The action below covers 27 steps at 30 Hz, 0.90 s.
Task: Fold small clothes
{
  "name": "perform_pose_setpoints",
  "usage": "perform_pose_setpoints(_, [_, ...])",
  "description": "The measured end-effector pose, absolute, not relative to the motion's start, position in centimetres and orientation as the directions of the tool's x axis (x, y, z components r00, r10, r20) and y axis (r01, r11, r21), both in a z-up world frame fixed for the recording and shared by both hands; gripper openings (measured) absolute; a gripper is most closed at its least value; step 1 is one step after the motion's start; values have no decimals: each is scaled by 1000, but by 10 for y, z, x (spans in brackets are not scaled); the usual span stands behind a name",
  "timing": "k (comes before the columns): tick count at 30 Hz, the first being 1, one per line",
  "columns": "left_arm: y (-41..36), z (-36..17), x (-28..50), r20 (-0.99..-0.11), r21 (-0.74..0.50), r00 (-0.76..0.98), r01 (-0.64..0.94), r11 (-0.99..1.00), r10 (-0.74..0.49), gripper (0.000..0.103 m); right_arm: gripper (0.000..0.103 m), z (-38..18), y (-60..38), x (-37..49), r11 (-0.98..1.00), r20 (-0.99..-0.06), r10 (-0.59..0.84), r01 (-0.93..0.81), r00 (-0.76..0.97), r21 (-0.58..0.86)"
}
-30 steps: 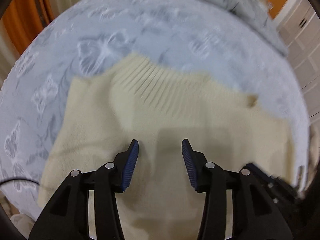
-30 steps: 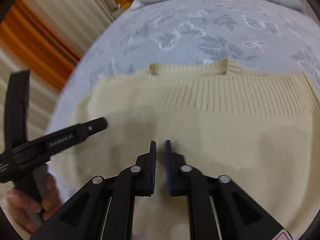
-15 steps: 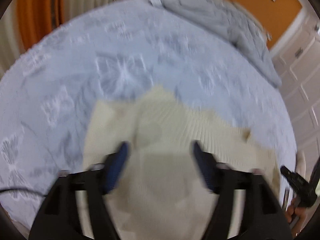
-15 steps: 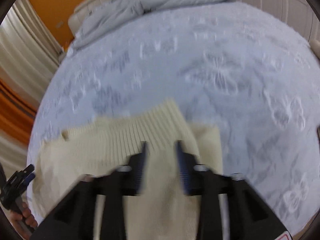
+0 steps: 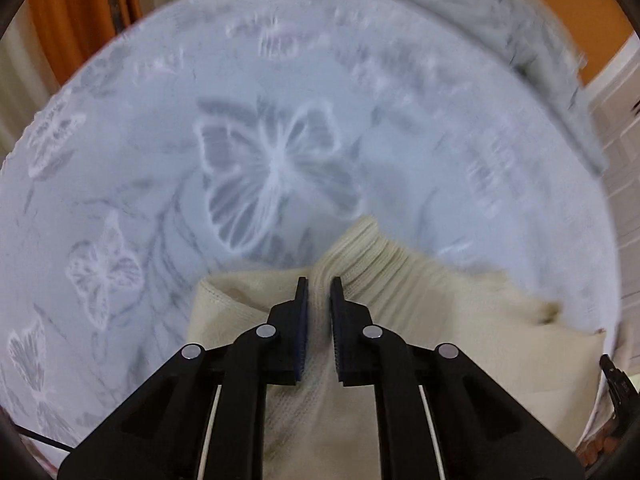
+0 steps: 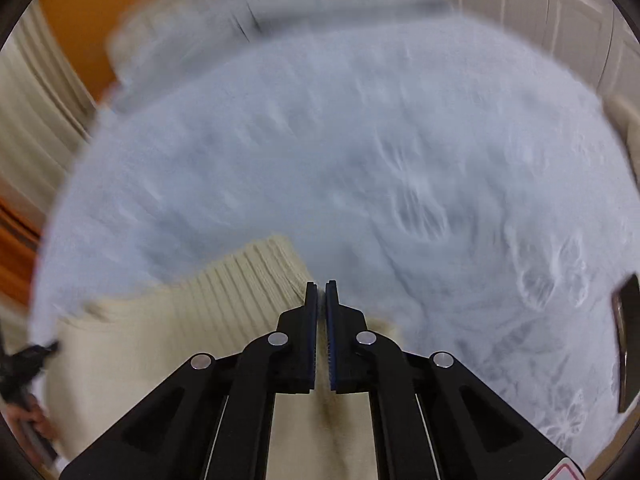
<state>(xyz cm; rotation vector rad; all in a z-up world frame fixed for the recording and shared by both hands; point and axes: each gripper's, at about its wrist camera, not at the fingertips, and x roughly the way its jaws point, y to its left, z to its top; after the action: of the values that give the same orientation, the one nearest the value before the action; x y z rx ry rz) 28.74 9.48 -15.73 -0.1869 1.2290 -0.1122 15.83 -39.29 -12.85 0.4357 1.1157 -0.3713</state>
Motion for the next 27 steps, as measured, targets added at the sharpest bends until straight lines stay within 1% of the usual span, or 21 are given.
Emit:
perform_pose_setpoints(1, [96,-162,289,-924,-196,337,-19,980,-178,13,3,-156,-397,162,855,-948,-43,502,314,127])
perform_pose_setpoints(2, [95,-160,288,-921,-194,348,-19,981,-176,14,4,-161,-395,162,857,-949,-47,500,313,122])
perform_pose_setpoints(3, [95,-157,288,-924,-192,340,-22,981,-173,14,8,-154,-393,161,856,-940,-64,503,335,121])
perform_pose_setpoints(5, [97,-141,282,-920,-192,351,-13,981,-176,19,11,-125,-384,154,844,-909,-65,508,411,170])
perform_pose_setpoints(6, [98,-130,275,-910,-198,371,1,980,-184,18,12,-104,-368,148,863,-884,-70,473,462,179])
perform_pose_setpoints(7, [99,-118,266,-899,-200,394,13,980,-189,20,14,-92,-354,143,882,-869,-71,438,490,175])
perform_pose_setpoints(9, [98,-96,237,-877,-211,430,57,976,-215,38,15,-73,-308,134,927,-846,-10,321,533,192])
perform_pose_setpoints(11, [96,-84,205,-863,-231,443,83,969,-244,46,15,-71,-268,128,943,-840,101,217,532,251])
perform_pose_setpoints(13, [95,-83,171,-860,-246,435,104,964,-267,46,14,-83,-212,121,934,-837,246,112,488,340])
perform_pose_setpoints(15, [95,-90,142,-870,-236,420,103,966,-257,46,13,-100,-161,111,918,-836,346,31,425,395])
perform_pose_setpoints(16, [99,-96,130,-874,-229,417,102,968,-250,46,12,-104,-145,107,922,-843,352,5,406,388])
perform_pose_setpoints(17, [103,-104,120,-887,-184,412,92,978,-206,46,9,-110,-130,104,928,-853,351,-21,386,373])
perform_pose_setpoints(18, [106,-113,117,-901,-145,400,87,986,-168,46,3,-116,-124,102,935,-863,339,-34,375,353])
perform_pose_setpoints(19, [109,-121,115,-912,-117,385,85,989,-141,46,0,-122,-127,96,955,-880,282,-18,382,297])
perform_pose_setpoints(20, [116,-131,114,-920,-110,369,77,991,-131,46,0,-125,-139,92,965,-889,234,15,394,260])
perform_pose_setpoints(21, [121,-135,115,-921,-123,363,77,989,-143,46,0,-129,-158,88,960,-885,232,53,403,276])
perform_pose_setpoints(22, [123,-137,116,-918,-137,365,77,988,-156,46,0,-134,-189,80,955,-899,181,149,398,258])
perform_pose_setpoints(24, [121,-137,115,-919,-122,366,93,988,-148,46,0,-141,-237,64,943,-932,16,303,363,135])
perform_pose_setpoints(25, [119,-137,114,-920,-110,368,99,989,-139,46,0,-148,-271,51,913,-942,7,381,336,142])
perform_pose_setpoints(27, [115,-138,115,-919,-93,373,109,990,-127,47,0,-152,-308,32,857,-937,73,459,340,233])
